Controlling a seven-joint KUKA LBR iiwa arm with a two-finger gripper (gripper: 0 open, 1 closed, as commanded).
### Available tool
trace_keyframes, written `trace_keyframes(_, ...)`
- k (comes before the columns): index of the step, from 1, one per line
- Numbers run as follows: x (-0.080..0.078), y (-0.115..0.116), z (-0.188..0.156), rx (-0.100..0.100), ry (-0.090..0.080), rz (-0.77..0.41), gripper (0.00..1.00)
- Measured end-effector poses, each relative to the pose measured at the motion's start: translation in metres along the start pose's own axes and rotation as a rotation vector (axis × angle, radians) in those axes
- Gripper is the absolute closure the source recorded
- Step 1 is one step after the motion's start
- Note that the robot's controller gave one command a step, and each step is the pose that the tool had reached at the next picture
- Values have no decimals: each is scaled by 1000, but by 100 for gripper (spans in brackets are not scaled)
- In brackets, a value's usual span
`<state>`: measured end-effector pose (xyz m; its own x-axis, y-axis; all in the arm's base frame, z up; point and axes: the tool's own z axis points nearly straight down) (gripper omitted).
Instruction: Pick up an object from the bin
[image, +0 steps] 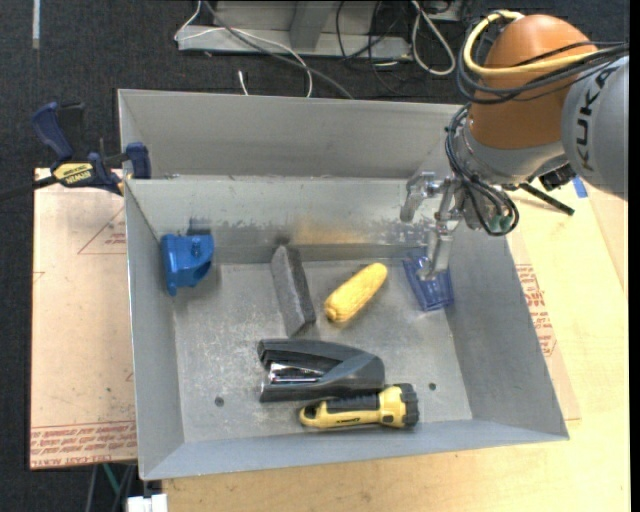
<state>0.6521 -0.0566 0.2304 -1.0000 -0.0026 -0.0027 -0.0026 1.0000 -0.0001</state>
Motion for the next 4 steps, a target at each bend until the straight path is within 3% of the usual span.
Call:
trace_keyframes(1,0,0,0,0,0,0,0)
trace_keyframes(2,-2,-7,56,-1,1,-240,0)
trace_keyframes(3,14,4,-56,0,-3,-46,0)
trace_keyframes(4,11,4,-66,1,-21,-45,0)
